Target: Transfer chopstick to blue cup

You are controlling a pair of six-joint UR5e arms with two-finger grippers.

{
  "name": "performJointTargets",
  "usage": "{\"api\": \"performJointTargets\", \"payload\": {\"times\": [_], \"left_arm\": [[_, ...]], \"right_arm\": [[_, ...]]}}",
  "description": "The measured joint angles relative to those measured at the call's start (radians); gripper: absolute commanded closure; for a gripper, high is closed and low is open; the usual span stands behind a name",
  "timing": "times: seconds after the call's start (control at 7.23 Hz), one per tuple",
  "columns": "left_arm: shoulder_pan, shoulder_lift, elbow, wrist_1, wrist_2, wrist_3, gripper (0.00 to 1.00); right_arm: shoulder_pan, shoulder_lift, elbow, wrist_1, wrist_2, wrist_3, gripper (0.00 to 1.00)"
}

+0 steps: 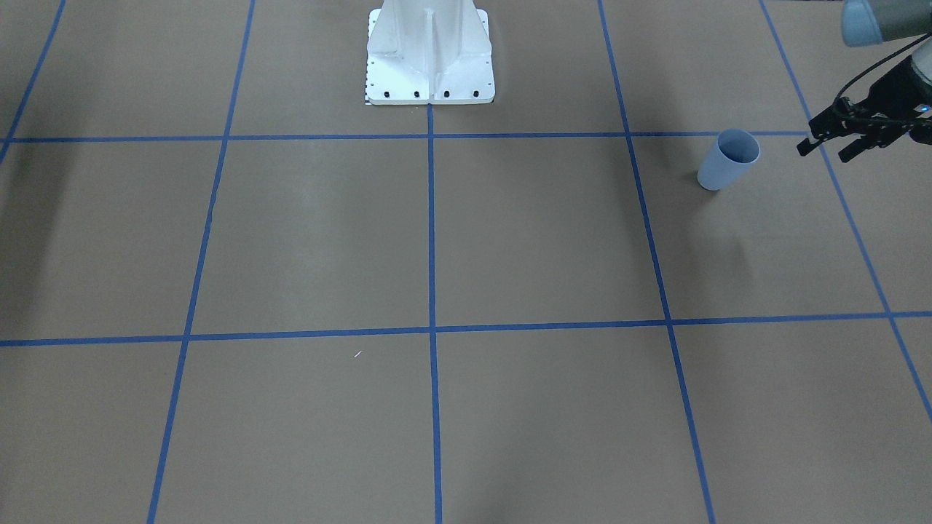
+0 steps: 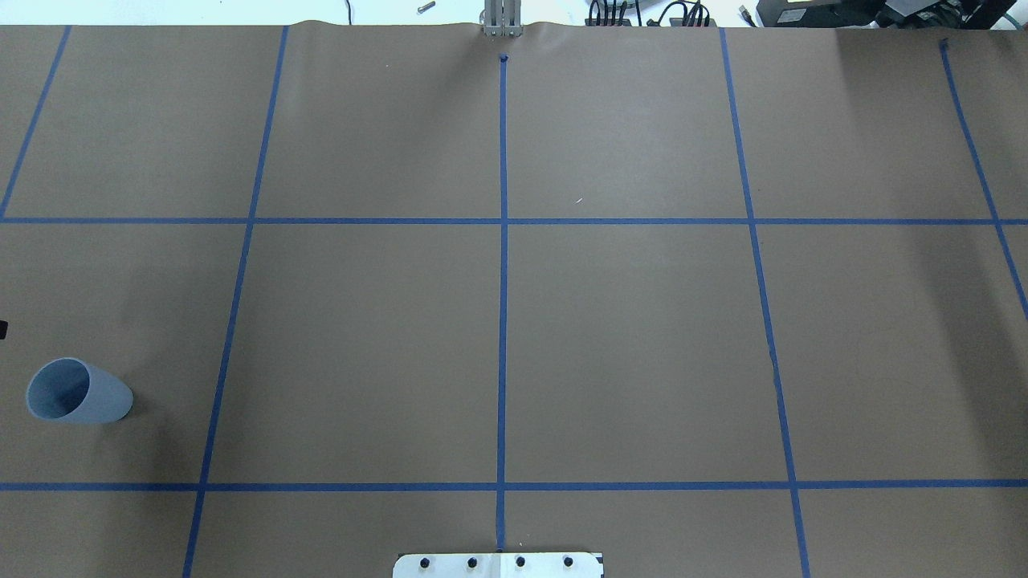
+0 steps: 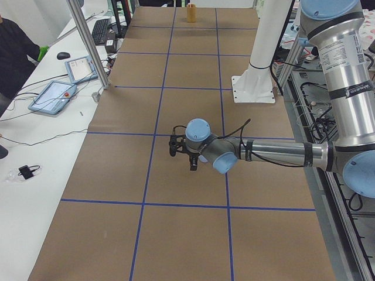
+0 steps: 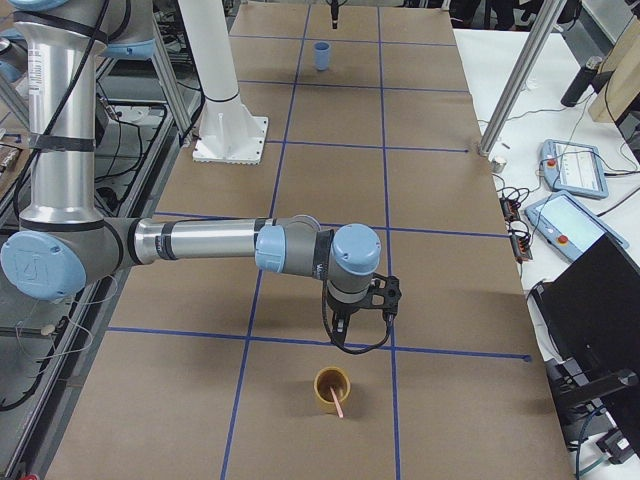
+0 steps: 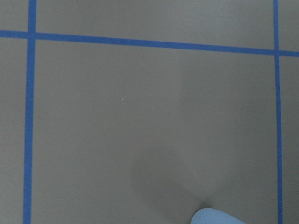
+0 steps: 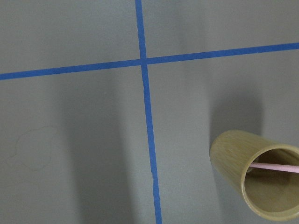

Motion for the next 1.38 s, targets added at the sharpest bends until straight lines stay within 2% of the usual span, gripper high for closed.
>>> {"api": "performJointTargets", "payload": {"times": [0.42, 0.69, 0.83, 1.11, 1.25, 1.38], "left_arm": [[0.124, 0.013, -0.001, -0.045, 0.056, -0.060, 0.03], [0.155, 0.010, 0.001, -0.046, 0.059, -0.070, 0.20], [0.164, 0.007, 0.004, -0.047, 0.060, -0.072, 0.31], [0.188, 0.001, 0.008, -0.046, 0.061, -0.072, 0.64], [0.199, -0.003, 0.009, -0.045, 0.061, -0.074, 0.88], [0.205, -0.008, 0.010, -0.044, 0.061, -0.078, 1.00]], "right_arm": [[0.000, -0.002, 0.000, 0.011, 0.001, 0.004, 0.00], [0.000, -0.001, -0.001, 0.011, 0.002, 0.004, 0.00], [0.000, 0.000, -0.002, 0.011, 0.002, 0.004, 0.00], [0.000, 0.005, -0.007, 0.010, 0.001, 0.004, 0.00], [0.000, 0.006, -0.010, 0.009, 0.000, 0.004, 0.00], [0.000, 0.007, -0.012, 0.008, 0.000, 0.005, 0.00]]}}
